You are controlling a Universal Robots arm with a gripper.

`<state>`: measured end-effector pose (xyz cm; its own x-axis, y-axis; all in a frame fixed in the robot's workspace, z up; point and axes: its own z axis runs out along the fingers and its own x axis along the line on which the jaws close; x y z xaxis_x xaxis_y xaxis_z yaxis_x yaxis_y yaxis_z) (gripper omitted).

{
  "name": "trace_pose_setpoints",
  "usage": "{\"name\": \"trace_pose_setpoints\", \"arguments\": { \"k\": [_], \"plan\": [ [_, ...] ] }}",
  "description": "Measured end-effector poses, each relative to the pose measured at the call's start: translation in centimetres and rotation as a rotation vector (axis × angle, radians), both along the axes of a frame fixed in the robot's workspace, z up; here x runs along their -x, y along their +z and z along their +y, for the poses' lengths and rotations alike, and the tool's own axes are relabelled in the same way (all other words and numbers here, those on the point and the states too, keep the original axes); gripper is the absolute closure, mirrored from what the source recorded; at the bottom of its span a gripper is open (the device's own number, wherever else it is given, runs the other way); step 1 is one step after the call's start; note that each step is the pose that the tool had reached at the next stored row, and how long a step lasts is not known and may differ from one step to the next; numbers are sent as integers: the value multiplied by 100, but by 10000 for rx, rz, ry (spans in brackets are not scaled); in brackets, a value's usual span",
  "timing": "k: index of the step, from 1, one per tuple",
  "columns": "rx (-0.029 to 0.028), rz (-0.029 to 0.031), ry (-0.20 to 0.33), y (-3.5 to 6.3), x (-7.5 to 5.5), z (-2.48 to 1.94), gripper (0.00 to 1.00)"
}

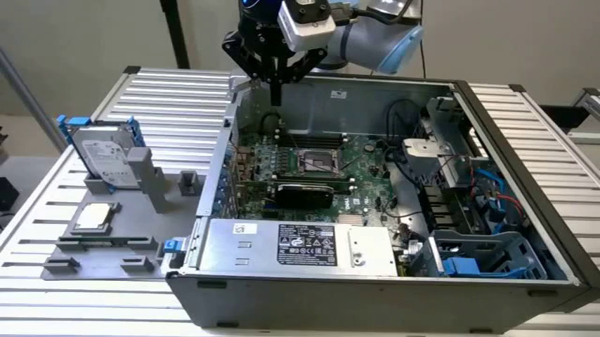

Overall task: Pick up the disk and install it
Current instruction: 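Reach for the disk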

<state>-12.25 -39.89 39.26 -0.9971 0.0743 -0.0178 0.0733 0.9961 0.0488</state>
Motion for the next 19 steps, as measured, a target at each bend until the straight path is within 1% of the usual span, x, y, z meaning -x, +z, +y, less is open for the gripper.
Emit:
{"name": "trace_pose_setpoints", "arguments": {
  "k": [3,13,19],
  "plan": [
    [0,1,0,0,95,0,100],
    [0,5,0,0,550,2,100],
    [-1,14,-1,0,821,17,100]
  ]
}}
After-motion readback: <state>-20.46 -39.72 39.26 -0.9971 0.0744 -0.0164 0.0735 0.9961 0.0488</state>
